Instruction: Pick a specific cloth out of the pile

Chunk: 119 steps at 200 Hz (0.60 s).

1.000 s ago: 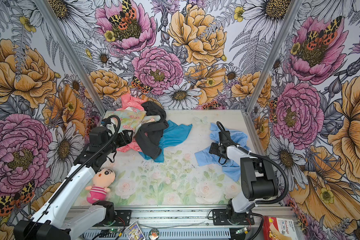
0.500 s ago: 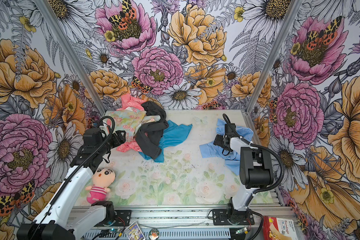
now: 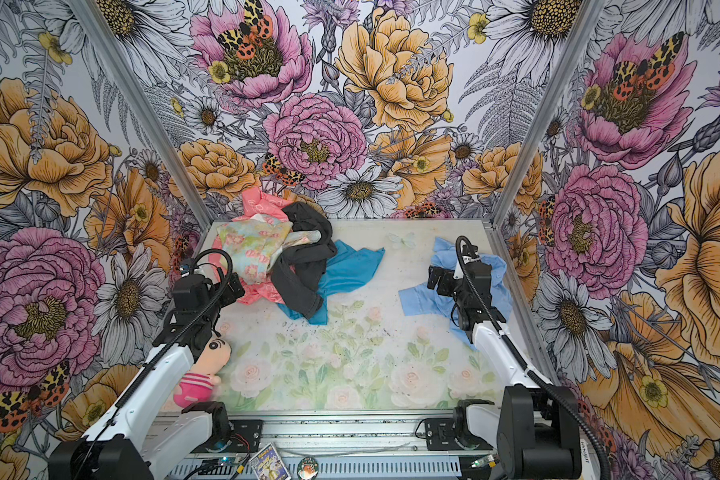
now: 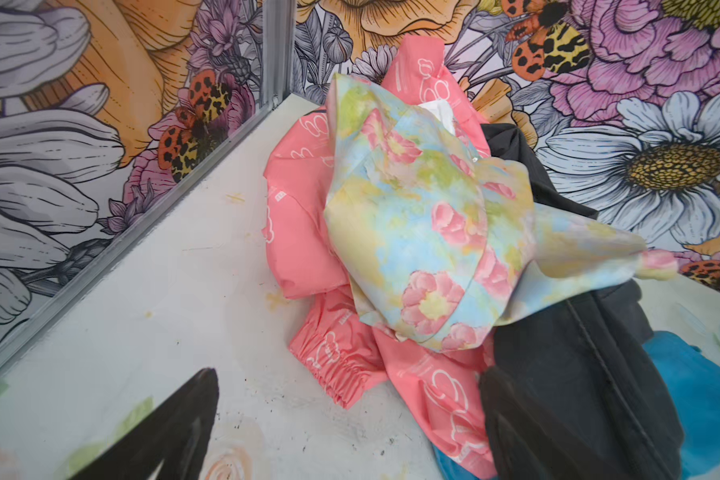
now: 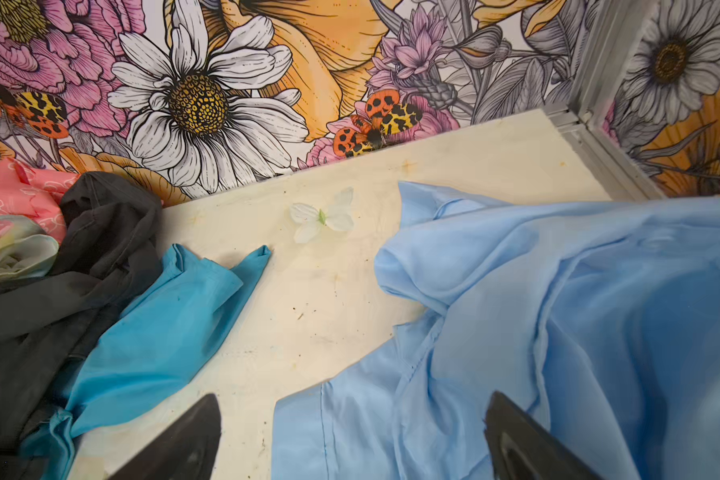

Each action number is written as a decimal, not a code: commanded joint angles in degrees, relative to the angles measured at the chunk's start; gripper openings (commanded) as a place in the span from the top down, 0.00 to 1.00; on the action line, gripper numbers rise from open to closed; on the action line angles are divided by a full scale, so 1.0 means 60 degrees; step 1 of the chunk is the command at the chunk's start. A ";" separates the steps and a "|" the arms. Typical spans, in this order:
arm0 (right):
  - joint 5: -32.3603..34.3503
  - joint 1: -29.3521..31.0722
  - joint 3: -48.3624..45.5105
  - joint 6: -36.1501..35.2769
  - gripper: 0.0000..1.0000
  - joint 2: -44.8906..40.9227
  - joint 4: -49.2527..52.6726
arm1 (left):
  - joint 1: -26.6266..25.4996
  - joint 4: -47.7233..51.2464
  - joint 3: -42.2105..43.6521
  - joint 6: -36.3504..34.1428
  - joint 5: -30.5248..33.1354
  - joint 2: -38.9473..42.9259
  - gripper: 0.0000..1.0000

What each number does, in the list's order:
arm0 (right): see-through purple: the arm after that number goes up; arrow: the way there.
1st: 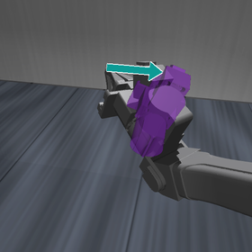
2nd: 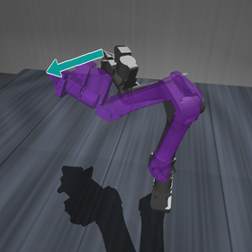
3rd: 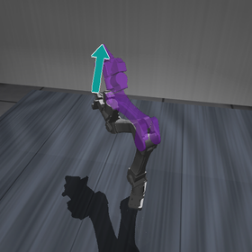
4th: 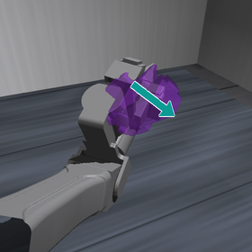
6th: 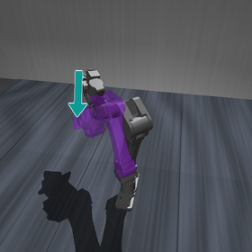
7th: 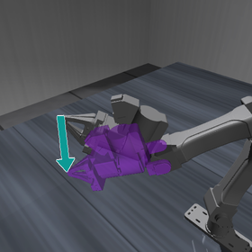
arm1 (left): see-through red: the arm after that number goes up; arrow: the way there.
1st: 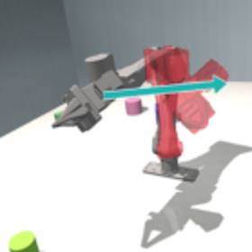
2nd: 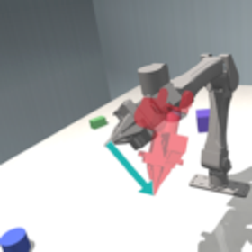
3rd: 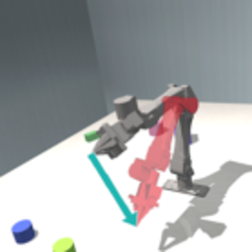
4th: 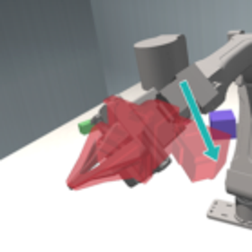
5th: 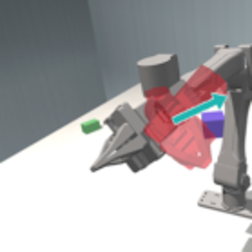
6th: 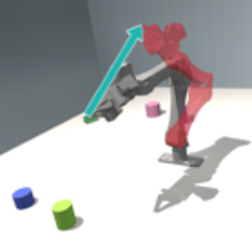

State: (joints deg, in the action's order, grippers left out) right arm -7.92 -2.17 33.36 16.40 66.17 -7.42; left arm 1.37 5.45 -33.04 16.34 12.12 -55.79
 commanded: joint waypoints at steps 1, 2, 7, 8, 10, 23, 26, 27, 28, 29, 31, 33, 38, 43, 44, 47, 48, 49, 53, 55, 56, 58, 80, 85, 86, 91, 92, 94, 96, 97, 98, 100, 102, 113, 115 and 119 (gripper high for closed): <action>0.0838 0.0055 -0.1137 -0.0714 0.00 -0.0303 -0.2212 | 0.0147 -0.1530 0.0426 -0.0671 0.0550 -0.0256 0.01; 0.0867 0.0055 -0.1203 -0.0742 0.01 -0.0304 -0.2311 | 0.0158 -0.1593 0.0447 -0.0686 0.0539 -0.0276 0.01; 0.1009 0.0066 -0.1464 -0.0859 0.01 -0.0299 -0.2704 | 0.0214 -0.1880 0.0566 -0.0775 0.0484 -0.0394 0.01; 0.1048 0.0060 -0.1520 -0.0881 0.01 -0.0295 -0.2799 | 0.0227 -0.1922 0.0590 -0.0782 0.0477 -0.0418 0.01; 0.1106 0.0056 -0.1614 -0.0923 0.01 -0.0281 -0.2969 | 0.0256 -0.2008 0.0633 -0.0795 0.0443 -0.0451 0.01; 0.1514 0.0062 -0.2159 -0.1165 0.00 -0.0078 -0.4077 | 0.0488 -0.2686 0.0833 -0.0764 0.0182 -0.0780 0.01; 0.1585 0.0059 -0.2248 -0.1210 0.01 -0.0005 -0.4287 | 0.0526 -0.2839 0.0875 -0.0766 0.0136 -0.0855 0.01; 0.1606 0.0057 -0.2300 -0.1225 0.01 0.0020 -0.4396 | 0.0538 -0.2914 0.0891 -0.0763 0.0120 -0.0883 0.01; 0.1647 0.0056 -0.2341 -0.1247 0.00 0.0048 -0.4495 | 0.0550 -0.2974 0.0906 -0.0769 0.0105 -0.0905 0.01; 0.1681 0.0055 -0.2369 -0.1258 0.01 0.0076 -0.4588 | 0.0564 -0.3025 0.0921 -0.0772 0.0097 -0.0930 0.01; 0.1744 0.0055 -0.2437 -0.1277 0.00 0.0126 -0.4753 | 0.0571 -0.3148 0.0961 -0.0792 0.0091 -0.0975 0.01; 0.1785 0.0055 -0.2520 -0.1282 0.01 0.0183 -0.4941 | 0.0576 -0.3263 0.1004 -0.0801 0.0079 -0.1030 0.01; 0.1901 0.0055 -0.2705 -0.1329 0.01 0.0366 -0.5451 | 0.0607 -0.3594 0.1115 -0.0899 0.0051 -0.1184 0.01; 0.1944 0.0059 -0.2856 -0.1422 0.00 0.0585 -0.5924 | 0.0608 -0.3975 0.1224 -0.1049 0.0046 -0.1356 0.01; 0.1947 0.0057 -0.2876 -0.1433 0.00 0.0630 -0.6006 | 0.0608 -0.4039 0.1256 -0.1080 0.0046 -0.1390 0.01; 0.1950 0.0062 -0.2940 -0.1486 0.01 0.0745 -0.6224 | 0.0615 -0.4283 0.1322 -0.1137 0.0045 -0.1515 0.01; 0.1950 0.0066 -0.2969 -0.1495 0.01 0.0791 -0.6295 | 0.0618 -0.4376 0.1341 -0.1146 0.0045 -0.1543 0.01; 0.1950 0.0060 -0.2990 -0.1506 0.01 0.0836 -0.6360 | 0.0620 -0.4451 0.1366 -0.1166 0.0045 -0.1579 0.01; 0.1959 0.0055 -0.3042 -0.1527 0.00 0.1011 -0.6600 | 0.0636 -0.4737 0.1453 -0.1172 0.0045 -0.1738 0.01; 0.1967 0.0055 -0.3067 -0.1546 0.00 0.1100 -0.6754 | 0.0648 -0.4847 0.1483 -0.1160 0.0045 -0.1825 0.01; 0.1988 0.0055 -0.3069 -0.1532 0.00 0.1137 -0.6809 | 0.0649 -0.4921 0.1495 -0.1158 0.0045 -0.1859 0.01; 0.2004 0.0055 -0.3081 -0.1507 0.01 0.1172 -0.6879 | 0.0662 -0.5043 0.1544 -0.1149 0.0045 -0.1925 0.01; 0.2223 0.0053 -0.3117 -0.1663 0.01 0.1468 -0.7421 | 0.0666 -0.6563 0.1942 -0.1324 -0.0378 -0.2643 0.01; 0.2307 0.0055 -0.3167 -0.1706 0.00 0.1625 -0.7658 | 0.0654 -0.6953 0.2054 -0.1362 -0.0338 -0.2789 0.01; 0.2305 0.0055 -0.3177 -0.1707 0.00 0.1656 -0.7722 | 0.0645 -0.7022 0.2074 -0.1362 -0.0329 -0.2825 0.01; 0.2325 0.0062 -0.3228 -0.1719 0.00 0.1809 -0.7979 | 0.0618 -0.7344 0.2161 -0.1384 -0.0267 -0.2957 0.01; 0.2321 0.0059 -0.3245 -0.1721 0.00 0.1843 -0.8044 | 0.0612 -0.7422 0.2178 -0.1387 -0.0264 -0.2982 0.01; 0.2318 0.0056 -0.3261 -0.1737 0.01 0.1905 -0.8155 | 0.0598 -0.7536 0.2206 -0.1386 -0.0252 -0.3033 0.01; 0.2317 0.0062 -0.3272 -0.1767 0.01 0.1964 -0.8252 | 0.0583 -0.7630 0.2238 -0.1396 -0.0249 -0.3075 0.01; 0.2317 0.0066 -0.3281 -0.1774 0.00 0.1994 -0.8298 | 0.0580 -0.7697 0.2239 -0.1400 -0.0241 -0.3099 0.01; 0.2317 0.0068 -0.3286 -0.1785 0.01 0.2023 -0.8343 | 0.0579 -0.7753 0.2254 -0.1403 -0.0229 -0.3126 0.01; 0.2317 0.0080 -0.3307 -0.1794 0.01 0.2082 -0.8431 | 0.0560 -0.7868 0.2280 -0.1422 -0.0210 -0.3175 0.01; 0.2335 0.0090 -0.3309 -0.1796 0.01 0.2140 -0.8501 | 0.0552 -0.7981 0.2301 -0.1442 -0.0194 -0.3228 0.01; 0.2418 0.0113 -0.3325 -0.1811 0.00 0.2358 -0.8717 | 0.0473 -0.8158 0.2284 -0.1490 -0.0091 -0.3333 0.01; 0.2437 0.0113 -0.3321 -0.1811 0.00 0.2396 -0.8752 | 0.0453 -0.8214 0.2294 -0.1510 -0.0087 -0.3363 0.01; 0.2445 0.0117 -0.3308 -0.1811 0.01 0.2481 -0.8817 | 0.0403 -0.8368 0.2307 -0.1565 -0.0086 -0.3428 0.01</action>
State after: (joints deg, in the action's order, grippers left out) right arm 4.56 -2.00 14.28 6.94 78.56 -50.98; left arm 4.82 -32.99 -19.90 9.26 11.94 -75.00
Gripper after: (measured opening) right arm 0.995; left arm 0.987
